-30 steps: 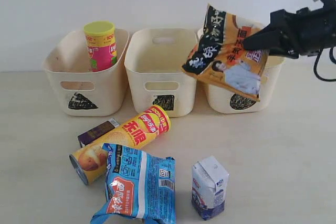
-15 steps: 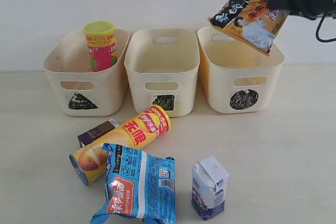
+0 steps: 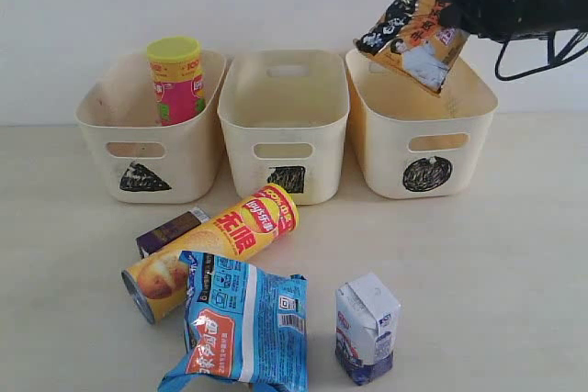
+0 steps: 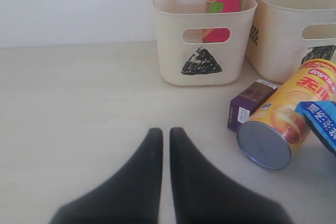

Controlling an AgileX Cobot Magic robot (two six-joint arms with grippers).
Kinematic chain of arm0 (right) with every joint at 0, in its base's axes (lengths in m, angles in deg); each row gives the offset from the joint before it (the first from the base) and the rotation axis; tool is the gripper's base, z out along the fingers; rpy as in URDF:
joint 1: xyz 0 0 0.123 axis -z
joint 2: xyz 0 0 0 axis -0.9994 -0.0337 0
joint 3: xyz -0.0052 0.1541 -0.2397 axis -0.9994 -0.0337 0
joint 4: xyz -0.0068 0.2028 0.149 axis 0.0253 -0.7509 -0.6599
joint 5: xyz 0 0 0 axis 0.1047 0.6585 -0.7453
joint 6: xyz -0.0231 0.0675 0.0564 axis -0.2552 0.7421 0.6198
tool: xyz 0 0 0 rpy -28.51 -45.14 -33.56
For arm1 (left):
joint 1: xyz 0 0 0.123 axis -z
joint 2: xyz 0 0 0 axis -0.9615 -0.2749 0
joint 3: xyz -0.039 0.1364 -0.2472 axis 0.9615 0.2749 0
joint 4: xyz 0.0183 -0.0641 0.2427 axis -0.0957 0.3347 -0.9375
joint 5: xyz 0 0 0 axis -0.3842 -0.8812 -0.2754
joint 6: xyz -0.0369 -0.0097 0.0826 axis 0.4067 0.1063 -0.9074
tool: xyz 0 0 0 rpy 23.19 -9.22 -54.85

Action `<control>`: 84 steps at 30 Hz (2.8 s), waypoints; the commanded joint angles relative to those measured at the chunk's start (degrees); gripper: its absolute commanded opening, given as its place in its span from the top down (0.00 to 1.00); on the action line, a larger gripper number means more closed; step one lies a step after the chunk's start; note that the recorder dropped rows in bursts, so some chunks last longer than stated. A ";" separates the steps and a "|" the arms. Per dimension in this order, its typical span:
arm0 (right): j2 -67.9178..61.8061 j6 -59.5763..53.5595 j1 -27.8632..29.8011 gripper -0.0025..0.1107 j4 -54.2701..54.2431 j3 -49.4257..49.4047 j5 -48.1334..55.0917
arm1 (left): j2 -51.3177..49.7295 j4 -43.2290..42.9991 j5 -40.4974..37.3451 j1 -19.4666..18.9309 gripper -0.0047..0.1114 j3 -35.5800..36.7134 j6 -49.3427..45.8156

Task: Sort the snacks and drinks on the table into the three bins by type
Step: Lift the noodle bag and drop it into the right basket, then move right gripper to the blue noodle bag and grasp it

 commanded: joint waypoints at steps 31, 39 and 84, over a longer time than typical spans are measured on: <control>6.38 0.06 -0.52 0.98 23.23 1.81 16.34 | 0.17 0.58 0.32 -0.20 0.93 0.19 0.39; 11.98 9.83 -0.85 0.98 40.98 1.81 29.27 | 0.17 0.58 0.32 -0.20 0.93 0.19 0.39; 24.08 38.44 -53.03 0.98 82.66 -29.56 5.36 | 0.17 0.58 0.32 -0.20 0.93 0.19 0.39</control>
